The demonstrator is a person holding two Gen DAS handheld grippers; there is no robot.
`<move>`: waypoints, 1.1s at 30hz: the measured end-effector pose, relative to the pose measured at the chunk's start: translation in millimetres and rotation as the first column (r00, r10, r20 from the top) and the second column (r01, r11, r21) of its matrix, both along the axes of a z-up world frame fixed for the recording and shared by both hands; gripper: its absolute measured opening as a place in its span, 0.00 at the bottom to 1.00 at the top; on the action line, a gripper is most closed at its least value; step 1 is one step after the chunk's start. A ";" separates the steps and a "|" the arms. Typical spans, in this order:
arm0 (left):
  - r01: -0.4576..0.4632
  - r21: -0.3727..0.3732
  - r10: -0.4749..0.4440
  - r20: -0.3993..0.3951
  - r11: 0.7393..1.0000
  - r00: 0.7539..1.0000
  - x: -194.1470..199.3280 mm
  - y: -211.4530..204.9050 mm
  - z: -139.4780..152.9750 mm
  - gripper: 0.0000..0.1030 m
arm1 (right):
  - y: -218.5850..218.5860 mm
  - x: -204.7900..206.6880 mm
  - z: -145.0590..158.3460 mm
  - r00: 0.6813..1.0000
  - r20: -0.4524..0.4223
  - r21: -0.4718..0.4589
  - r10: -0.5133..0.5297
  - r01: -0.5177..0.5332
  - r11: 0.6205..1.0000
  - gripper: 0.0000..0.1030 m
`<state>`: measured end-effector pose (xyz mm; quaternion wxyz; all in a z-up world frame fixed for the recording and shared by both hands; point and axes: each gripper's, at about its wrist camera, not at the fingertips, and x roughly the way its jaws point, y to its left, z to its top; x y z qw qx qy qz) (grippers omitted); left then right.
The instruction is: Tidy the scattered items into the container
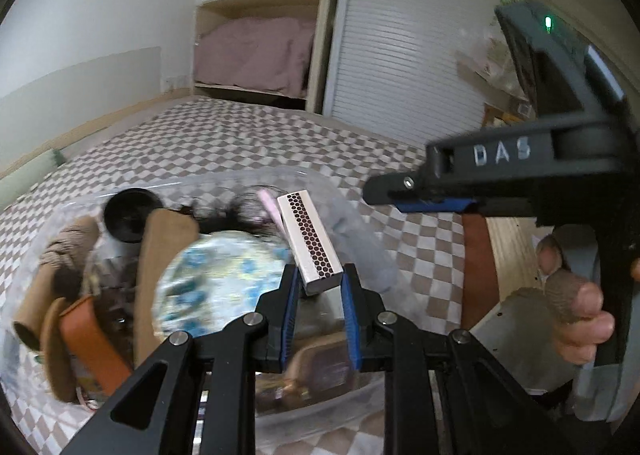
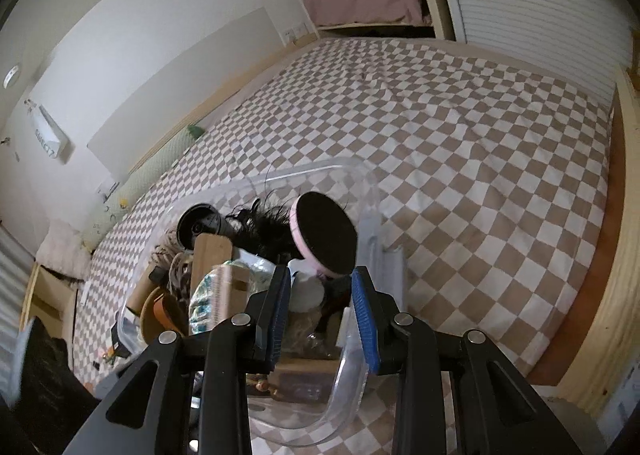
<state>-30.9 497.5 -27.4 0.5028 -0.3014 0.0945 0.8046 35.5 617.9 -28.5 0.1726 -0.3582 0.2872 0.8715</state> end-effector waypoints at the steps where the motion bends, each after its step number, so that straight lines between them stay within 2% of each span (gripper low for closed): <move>1: 0.001 -0.003 -0.001 0.001 1.000 1.000 0.8 3.8 -1.3 0.21 | 1.5 1.1 0.3 1.000 -0.002 0.000 -0.004 0.004 1.000 0.31; 3: -0.001 -0.010 0.001 0.008 1.000 1.000 1.1 9.7 -3.5 0.22 | 4.4 3.0 0.4 1.000 -0.007 -0.004 -0.009 0.009 1.000 0.31; 4: -0.007 -0.014 0.007 0.018 1.000 1.000 -0.4 11.7 -5.1 0.25 | 6.0 3.7 -0.1 1.000 -0.010 -0.012 -0.011 0.011 1.000 0.31; 5: -0.014 -0.014 0.014 0.025 1.000 1.000 -2.2 11.1 -5.8 0.40 | 6.6 3.5 -1.2 1.000 -0.010 -0.017 -0.009 0.009 1.000 0.31; 7: -0.026 -0.010 0.026 0.037 1.000 0.999 -4.9 8.7 -7.0 0.61 | 6.6 3.0 -2.6 1.000 -0.007 -0.017 -0.005 0.005 1.000 0.31; 16: -0.076 -0.017 0.077 0.047 0.997 0.996 -11.5 -9.5 -10.7 0.62 | 0.5 0.6 -1.3 1.000 -0.014 -0.005 0.013 -0.013 1.000 0.31; 18: -0.095 -0.020 0.096 0.039 0.995 0.995 -10.8 -14.3 -9.9 0.78 | -3.5 1.0 1.2 1.000 -0.025 0.031 0.017 -0.016 0.999 0.31; 19: -0.105 -0.012 0.106 0.036 0.994 0.994 -10.0 -15.7 -8.8 0.90 | -5.6 0.7 2.3 1.000 -0.025 0.050 0.016 -0.015 0.999 0.31; 20: -0.115 -0.003 0.115 0.032 0.993 0.993 -9.1 -17.0 -7.7 0.94 | -7.7 0.4 3.4 1.000 -0.026 0.069 0.016 -0.014 0.997 0.31; 23: -0.138 0.015 0.137 0.030 0.990 0.990 -8.3 -21.5 -4.1 0.95 | -12.3 -0.8 5.5 0.999 -0.031 0.081 0.029 -0.026 0.996 0.31; 25: -0.147 0.013 0.147 0.028 0.989 0.989 -8.6 -27.1 -1.5 0.96 | -15.1 -0.8 7.9 0.999 -0.034 0.088 0.035 -0.032 0.996 0.54; 26: -0.153 0.011 0.153 0.020 0.988 0.988 -8.0 -30.2 0.2 0.99 | -16.3 -0.1 9.3 0.999 -0.034 0.093 0.033 -0.029 0.995 0.71; 27: -0.159 0.011 0.158 0.009 0.987 0.987 -7.3 -33.5 1.4 1.00 | -18.3 1.6 11.6 0.999 -0.041 0.107 0.024 -0.020 0.994 0.75; 31: -0.179 0.005 0.179 -0.029 0.984 0.983 -5.9 -47.9 6.1 1.00 | -28.9 4.7 16.9 0.998 -0.055 0.170 0.017 -0.007 0.985 0.78; 33: -0.195 -0.002 0.195 -0.042 0.981 0.980 -6.2 -55.7 8.6 1.00 | -32.8 5.1 17.4 0.998 -0.065 0.187 0.006 0.006 0.982 0.94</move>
